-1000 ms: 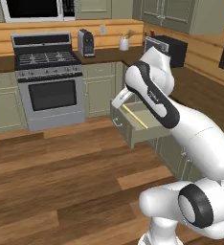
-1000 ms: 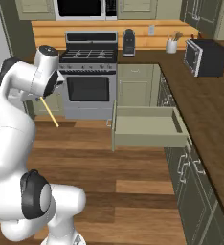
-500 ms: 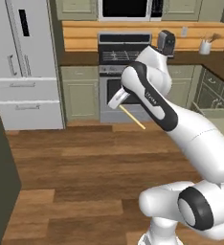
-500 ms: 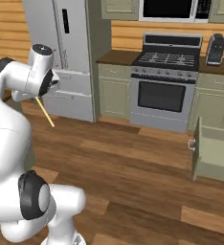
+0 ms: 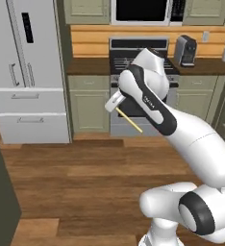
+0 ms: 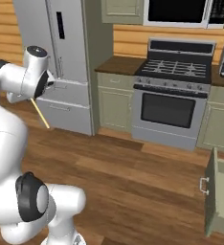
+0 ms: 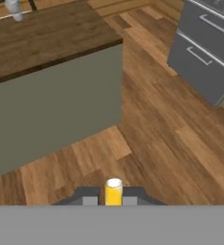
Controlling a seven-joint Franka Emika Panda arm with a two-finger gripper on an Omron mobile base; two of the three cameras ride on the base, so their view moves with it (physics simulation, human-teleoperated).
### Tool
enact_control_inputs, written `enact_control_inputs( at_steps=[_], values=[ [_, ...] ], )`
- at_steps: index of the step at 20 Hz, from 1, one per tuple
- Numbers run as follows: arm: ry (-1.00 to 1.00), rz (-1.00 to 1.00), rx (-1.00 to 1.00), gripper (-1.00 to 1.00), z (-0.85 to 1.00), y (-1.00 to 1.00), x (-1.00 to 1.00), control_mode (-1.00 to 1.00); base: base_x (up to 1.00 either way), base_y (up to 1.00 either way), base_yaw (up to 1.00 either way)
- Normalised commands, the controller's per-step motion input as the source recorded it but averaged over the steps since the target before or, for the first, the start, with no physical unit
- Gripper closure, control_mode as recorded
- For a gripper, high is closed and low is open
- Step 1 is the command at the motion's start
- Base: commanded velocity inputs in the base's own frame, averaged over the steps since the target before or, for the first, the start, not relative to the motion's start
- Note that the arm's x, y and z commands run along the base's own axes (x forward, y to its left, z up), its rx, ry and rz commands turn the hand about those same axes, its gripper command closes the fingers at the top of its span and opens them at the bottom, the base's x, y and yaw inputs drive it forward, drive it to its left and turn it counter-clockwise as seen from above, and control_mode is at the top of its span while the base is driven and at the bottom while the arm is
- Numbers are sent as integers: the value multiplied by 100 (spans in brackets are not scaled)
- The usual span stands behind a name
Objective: Take a straw from the drawer in front and place it inside the glass cup on the dining counter.
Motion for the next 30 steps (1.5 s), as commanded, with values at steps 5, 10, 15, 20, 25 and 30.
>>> enact_control_inputs(
  at_steps=[5, 10, 15, 20, 25, 30],
  values=[
    [0, 0, 0, 100, 0, 0, 0, 100, 100, 38, 3],
    [0, 0, 0, 100, 0, 0, 0, 100, 100, 68, 3],
    [0, 0, 0, 100, 0, 0, 0, 100, 100, 61, 21],
    [0, 0, 0, 100, 0, 0, 0, 100, 100, 10, 48],
    [0, 0, 0, 100, 0, 0, 0, 100, 100, 0, 62],
    [0, 0, 0, 100, 0, 0, 0, 100, 100, 0, 65]
  ],
)
